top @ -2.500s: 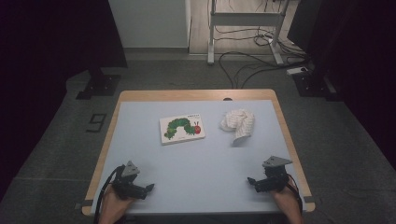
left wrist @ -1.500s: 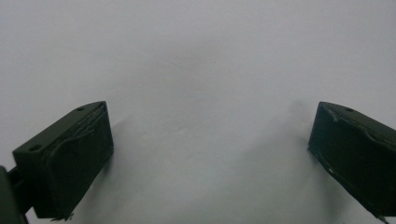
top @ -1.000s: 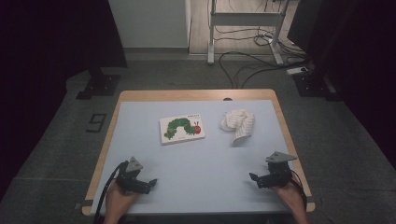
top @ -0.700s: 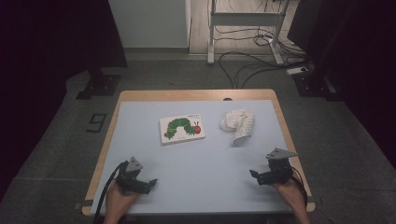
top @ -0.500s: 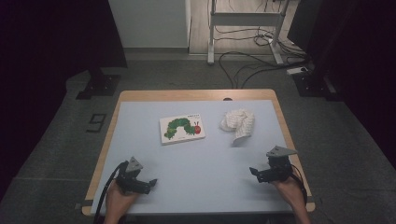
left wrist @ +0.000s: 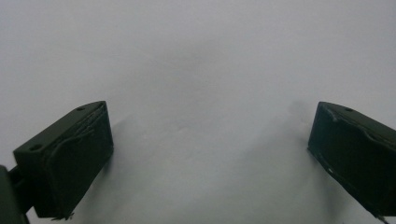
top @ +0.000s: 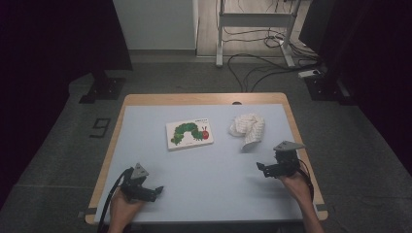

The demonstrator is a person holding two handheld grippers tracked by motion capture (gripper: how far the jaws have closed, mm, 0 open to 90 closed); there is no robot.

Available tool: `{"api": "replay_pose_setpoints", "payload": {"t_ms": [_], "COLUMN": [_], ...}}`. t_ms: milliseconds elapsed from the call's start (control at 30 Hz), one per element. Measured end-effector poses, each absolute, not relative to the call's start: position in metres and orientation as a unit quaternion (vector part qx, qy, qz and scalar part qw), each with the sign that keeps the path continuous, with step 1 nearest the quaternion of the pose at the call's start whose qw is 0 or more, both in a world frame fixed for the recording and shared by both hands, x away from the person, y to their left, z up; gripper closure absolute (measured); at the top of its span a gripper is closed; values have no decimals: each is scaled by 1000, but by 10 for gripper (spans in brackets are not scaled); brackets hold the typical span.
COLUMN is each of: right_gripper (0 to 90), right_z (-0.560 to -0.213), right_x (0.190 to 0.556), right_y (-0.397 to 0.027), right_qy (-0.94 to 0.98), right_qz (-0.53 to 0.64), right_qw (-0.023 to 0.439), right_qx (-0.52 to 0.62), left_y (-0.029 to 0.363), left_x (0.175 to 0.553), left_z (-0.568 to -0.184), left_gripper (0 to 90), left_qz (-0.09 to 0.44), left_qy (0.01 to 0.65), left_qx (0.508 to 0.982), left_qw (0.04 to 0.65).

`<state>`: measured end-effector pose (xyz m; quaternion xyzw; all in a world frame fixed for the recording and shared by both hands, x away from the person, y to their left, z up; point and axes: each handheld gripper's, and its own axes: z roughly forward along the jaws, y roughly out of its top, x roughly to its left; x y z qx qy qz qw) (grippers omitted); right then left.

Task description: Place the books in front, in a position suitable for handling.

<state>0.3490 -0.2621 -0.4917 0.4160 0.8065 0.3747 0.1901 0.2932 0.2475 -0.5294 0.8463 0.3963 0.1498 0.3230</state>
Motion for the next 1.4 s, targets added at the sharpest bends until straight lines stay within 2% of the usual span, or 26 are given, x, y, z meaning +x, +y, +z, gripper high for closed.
{"api": "replay_pose_setpoints", "payload": {"t_ms": [967, 1400], "right_gripper": [0, 0], "right_z": [-478, -483], "right_x": [422, 456], "right_y": [-238, -233], "right_qy": [797, 794], "right_qz": [373, 366], "right_qw": [214, 214], "right_qx": [424, 436], "left_y": [248, 248], "left_x": [293, 293], "left_z": [-529, -529], "left_gripper": [0, 0], "left_qz": [150, 150], "left_qy": [396, 396], "left_qx": [846, 846], "left_qw": [323, 323]}}
